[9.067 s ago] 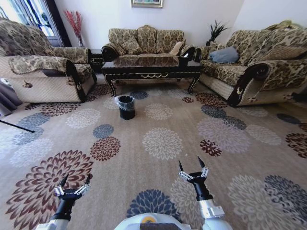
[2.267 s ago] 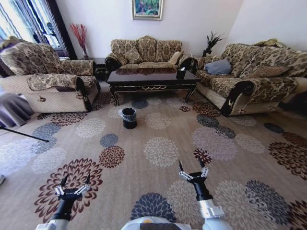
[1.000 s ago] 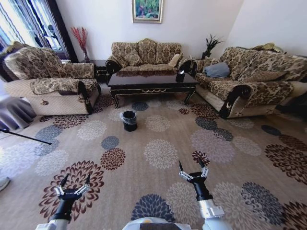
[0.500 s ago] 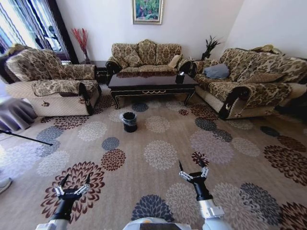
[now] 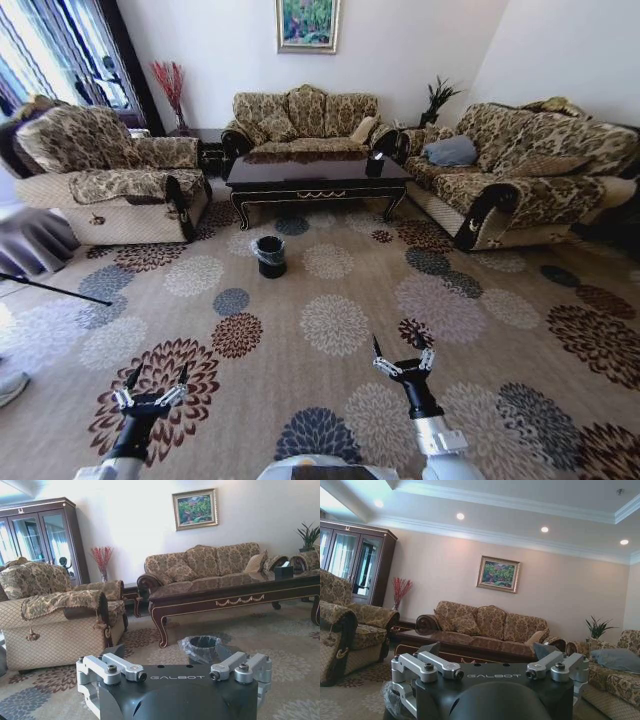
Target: Move to the front of the table and pick up the trash from the floor, then place it into the trash bin.
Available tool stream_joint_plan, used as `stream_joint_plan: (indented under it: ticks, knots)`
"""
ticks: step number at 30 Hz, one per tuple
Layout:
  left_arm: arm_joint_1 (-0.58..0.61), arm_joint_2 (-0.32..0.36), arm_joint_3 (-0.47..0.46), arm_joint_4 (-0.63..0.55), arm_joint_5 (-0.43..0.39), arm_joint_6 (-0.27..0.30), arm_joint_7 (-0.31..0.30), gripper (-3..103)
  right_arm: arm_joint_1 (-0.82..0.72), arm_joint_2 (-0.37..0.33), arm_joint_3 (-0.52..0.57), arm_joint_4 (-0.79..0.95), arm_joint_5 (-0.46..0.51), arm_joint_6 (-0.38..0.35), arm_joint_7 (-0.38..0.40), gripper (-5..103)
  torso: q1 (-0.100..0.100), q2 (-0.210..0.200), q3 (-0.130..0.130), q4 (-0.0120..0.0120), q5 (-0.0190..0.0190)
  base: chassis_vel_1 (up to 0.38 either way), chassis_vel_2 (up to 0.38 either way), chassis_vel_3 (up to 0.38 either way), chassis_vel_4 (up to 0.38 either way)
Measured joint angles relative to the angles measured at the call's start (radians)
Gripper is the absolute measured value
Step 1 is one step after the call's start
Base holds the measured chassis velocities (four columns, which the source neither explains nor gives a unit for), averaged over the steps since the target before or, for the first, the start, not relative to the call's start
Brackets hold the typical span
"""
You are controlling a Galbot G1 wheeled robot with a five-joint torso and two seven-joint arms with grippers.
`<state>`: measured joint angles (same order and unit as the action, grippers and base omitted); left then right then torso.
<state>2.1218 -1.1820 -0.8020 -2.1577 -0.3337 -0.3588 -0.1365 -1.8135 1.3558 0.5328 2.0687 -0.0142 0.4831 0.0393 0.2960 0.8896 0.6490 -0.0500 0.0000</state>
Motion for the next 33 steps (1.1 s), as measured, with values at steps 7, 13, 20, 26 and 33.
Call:
stream_joint_plan:
  ticks: [7,13,20,26,33]
  knots:
    - [0.0,0.0,0.0,0.0,0.0,0.0,0.0,100,0.0,0.0,0.0,0.0,0.0,0.0,0.0,100,0.013,0.031,0.017,0.0,0.0,0.0,0.0,0.0,0.0]
    - [0.0,0.0,0.0,0.0,0.0,0.0,0.0,100,0.0,0.0,0.0,0.0,0.0,0.0,0.0,100,0.026,0.061,0.034,0.0,0.0,0.0,0.0,0.0,0.0]
    - [0.0,0.0,0.0,0.0,0.0,0.0,0.0,100,0.0,0.0,0.0,0.0,0.0,0.0,0.0,100,0.039,0.09,0.051,0.0,0.0,0.0,0.0,0.0,0.0]
    - [0.0,0.0,0.0,0.0,0.0,0.0,0.0,100,0.0,0.0,0.0,0.0,0.0,0.0,0.0,100,0.052,0.119,0.067,0.0,0.0,0.0,0.0,0.0,0.0]
    - [0.0,0.0,0.0,0.0,0.0,0.0,0.0,100,0.0,0.0,0.0,0.0,0.0,0.0,0.0,100,0.068,0.155,0.087,0.0,0.0,0.0,0.0,0.0,0.0]
